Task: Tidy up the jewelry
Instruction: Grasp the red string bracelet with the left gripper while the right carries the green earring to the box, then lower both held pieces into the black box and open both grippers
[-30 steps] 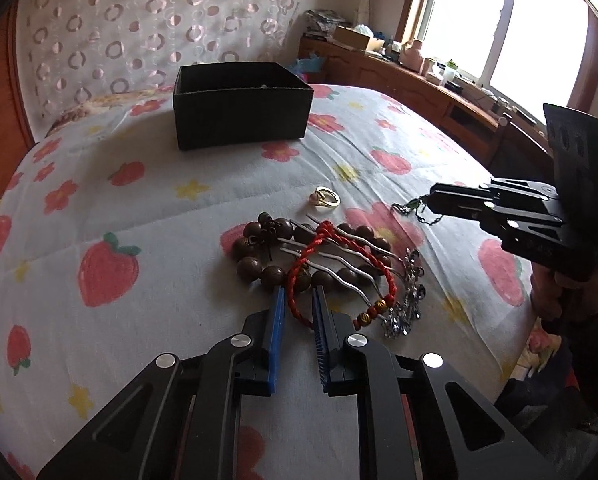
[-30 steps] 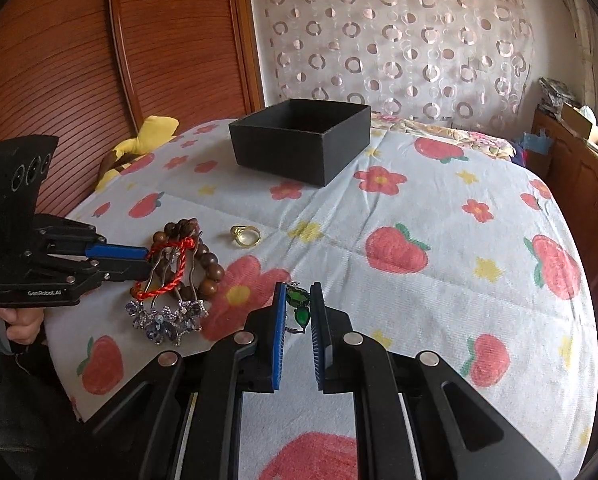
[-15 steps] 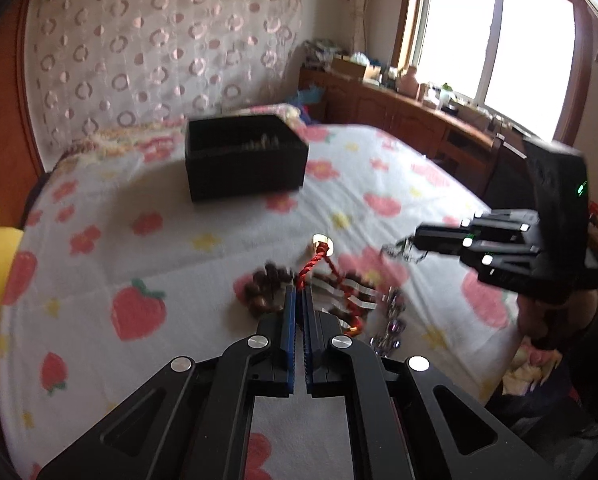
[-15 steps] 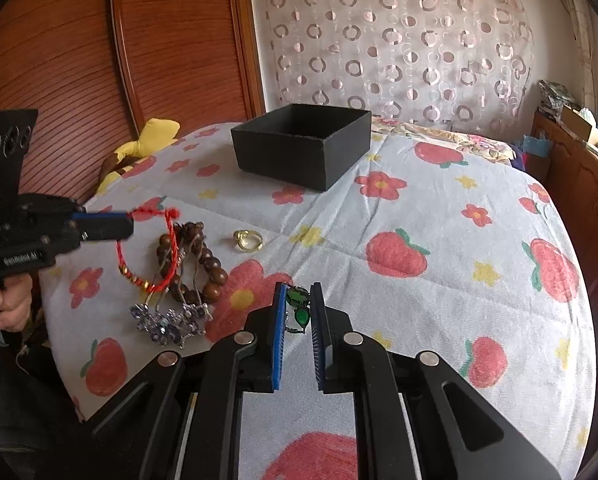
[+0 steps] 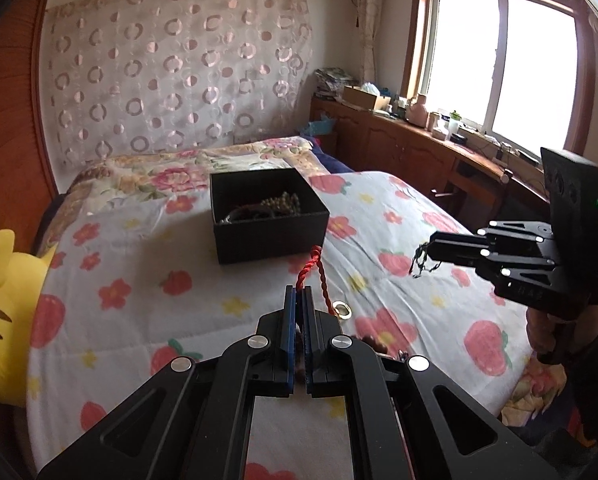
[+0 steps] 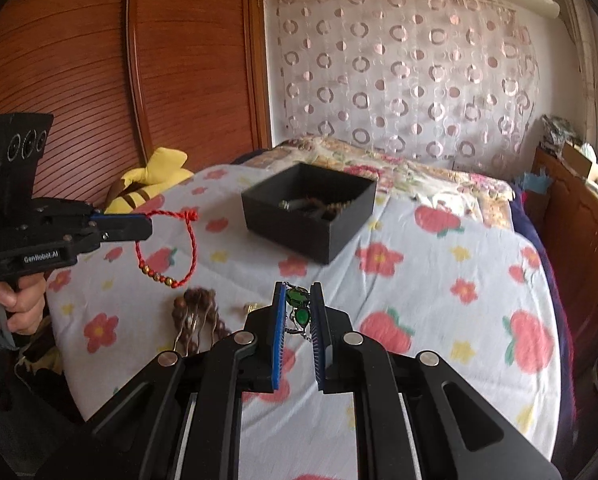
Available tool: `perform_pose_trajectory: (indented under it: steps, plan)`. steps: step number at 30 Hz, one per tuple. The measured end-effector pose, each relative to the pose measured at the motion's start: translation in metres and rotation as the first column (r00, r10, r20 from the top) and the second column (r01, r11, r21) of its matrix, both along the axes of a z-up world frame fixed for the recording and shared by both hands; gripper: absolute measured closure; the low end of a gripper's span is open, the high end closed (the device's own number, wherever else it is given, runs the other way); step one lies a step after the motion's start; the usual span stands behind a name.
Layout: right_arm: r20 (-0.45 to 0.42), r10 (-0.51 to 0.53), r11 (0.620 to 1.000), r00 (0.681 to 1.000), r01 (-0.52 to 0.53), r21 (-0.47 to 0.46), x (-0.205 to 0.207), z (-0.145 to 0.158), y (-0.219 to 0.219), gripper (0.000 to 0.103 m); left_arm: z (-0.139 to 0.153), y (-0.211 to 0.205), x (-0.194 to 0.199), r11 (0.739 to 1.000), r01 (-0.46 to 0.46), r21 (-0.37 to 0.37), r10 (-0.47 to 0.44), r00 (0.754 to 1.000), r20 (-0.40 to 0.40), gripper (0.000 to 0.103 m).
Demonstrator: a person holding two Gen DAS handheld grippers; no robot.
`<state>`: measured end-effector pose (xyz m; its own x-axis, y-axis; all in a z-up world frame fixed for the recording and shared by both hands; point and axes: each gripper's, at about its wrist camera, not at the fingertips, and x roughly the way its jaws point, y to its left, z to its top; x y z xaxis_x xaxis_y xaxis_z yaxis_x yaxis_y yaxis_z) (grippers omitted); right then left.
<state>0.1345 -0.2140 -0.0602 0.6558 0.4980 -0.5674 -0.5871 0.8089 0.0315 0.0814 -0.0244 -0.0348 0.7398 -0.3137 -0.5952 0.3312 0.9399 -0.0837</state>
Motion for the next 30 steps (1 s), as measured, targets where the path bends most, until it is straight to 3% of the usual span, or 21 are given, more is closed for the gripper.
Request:
perform_pose_trajectory:
  steps: [15,25,30]
  plan:
    - [0.045,0.022,0.999,0.999,-0.021,-0.042,0.072,0.048,0.048,0.089,0.008,0.011,0.017,0.999,-0.031,-0.009,0.031,0.999,0.020,0.101]
    - [0.006,0.006,0.991,1.000,-0.005,-0.137,0.128,0.031,0.084,0.089,0.010,0.020,0.040,0.998,-0.061,0.006,0.061,0.998,0.021,0.101]
    - [-0.050,-0.014,0.992,0.999,0.007,-0.130,0.141,0.016,0.086,0.088,0.010,0.024,0.056,0.997,-0.075,0.015,0.075,0.997,0.021,0.101]
